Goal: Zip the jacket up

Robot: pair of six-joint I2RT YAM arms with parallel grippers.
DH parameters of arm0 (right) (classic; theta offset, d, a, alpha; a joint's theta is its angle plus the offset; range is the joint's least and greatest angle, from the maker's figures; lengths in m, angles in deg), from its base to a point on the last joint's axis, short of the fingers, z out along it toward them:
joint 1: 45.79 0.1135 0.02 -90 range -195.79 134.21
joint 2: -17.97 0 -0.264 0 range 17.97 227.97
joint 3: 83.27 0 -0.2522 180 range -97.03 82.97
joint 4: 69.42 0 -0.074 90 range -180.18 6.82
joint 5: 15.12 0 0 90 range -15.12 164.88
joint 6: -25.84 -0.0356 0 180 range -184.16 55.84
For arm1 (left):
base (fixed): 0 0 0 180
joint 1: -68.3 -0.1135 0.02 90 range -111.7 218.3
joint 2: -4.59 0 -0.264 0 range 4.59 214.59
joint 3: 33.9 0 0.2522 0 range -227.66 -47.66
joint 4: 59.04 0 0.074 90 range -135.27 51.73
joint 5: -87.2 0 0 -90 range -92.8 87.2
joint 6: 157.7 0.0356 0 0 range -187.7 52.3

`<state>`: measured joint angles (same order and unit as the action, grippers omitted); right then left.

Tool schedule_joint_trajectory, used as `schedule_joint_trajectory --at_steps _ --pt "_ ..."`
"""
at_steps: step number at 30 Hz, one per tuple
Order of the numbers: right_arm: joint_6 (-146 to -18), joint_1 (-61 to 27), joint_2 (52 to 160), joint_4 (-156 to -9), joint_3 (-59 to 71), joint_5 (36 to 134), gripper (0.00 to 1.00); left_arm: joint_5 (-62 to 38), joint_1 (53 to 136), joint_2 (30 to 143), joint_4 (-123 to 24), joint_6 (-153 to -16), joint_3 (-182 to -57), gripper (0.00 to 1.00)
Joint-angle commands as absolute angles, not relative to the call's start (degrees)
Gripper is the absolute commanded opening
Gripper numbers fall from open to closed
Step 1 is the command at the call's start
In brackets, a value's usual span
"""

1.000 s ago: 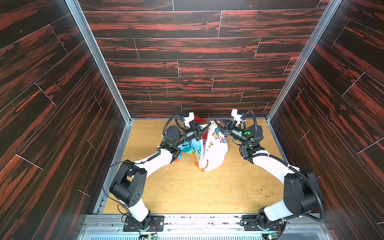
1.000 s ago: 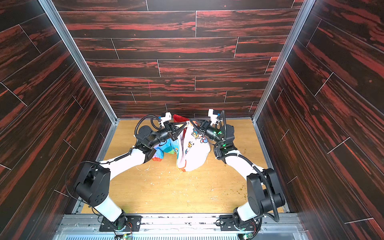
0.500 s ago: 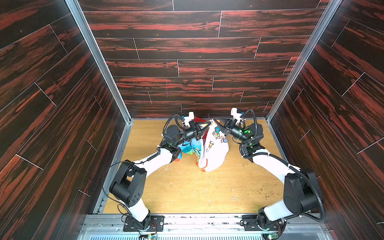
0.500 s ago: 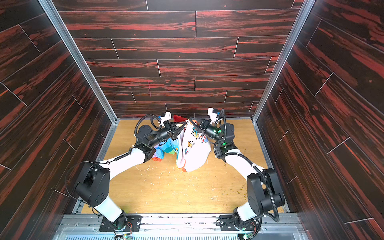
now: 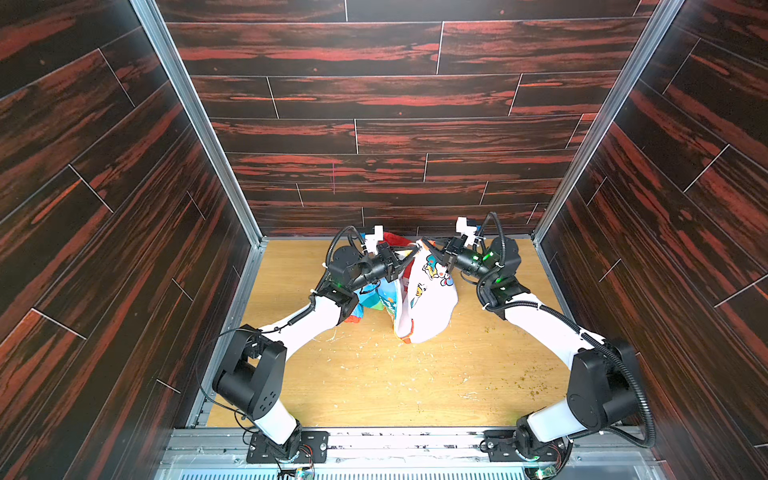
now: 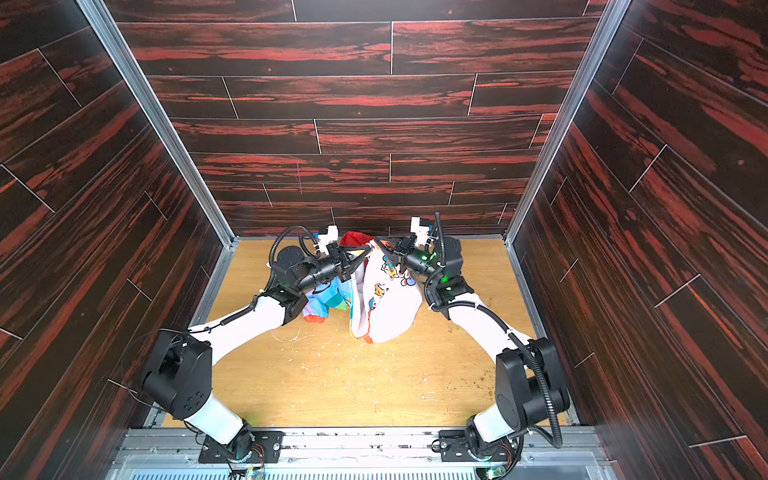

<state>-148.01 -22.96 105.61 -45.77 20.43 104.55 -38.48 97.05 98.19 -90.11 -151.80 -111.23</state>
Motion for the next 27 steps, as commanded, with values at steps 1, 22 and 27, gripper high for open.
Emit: schedule_joint_trajectory --at_steps 1,22,27 --pt "-146.79 -22.14 105.28 -47.3 18.23 100.33 0.0 -41.48 98.85 97.0 -91.88 -151.76 -113.69 0.0" --pt "-145.59 -23.88 108.16 -50.49 12.13 91.32 0.0 -46.3 102.48 100.24 -90.37 -152.49 -113.83 0.0" --pt "-145.15 -24.26 107.11 -52.2 13.0 91.56 0.0 -46.25 102.4 99.89 -89.52 -151.97 -112.99 0.0"
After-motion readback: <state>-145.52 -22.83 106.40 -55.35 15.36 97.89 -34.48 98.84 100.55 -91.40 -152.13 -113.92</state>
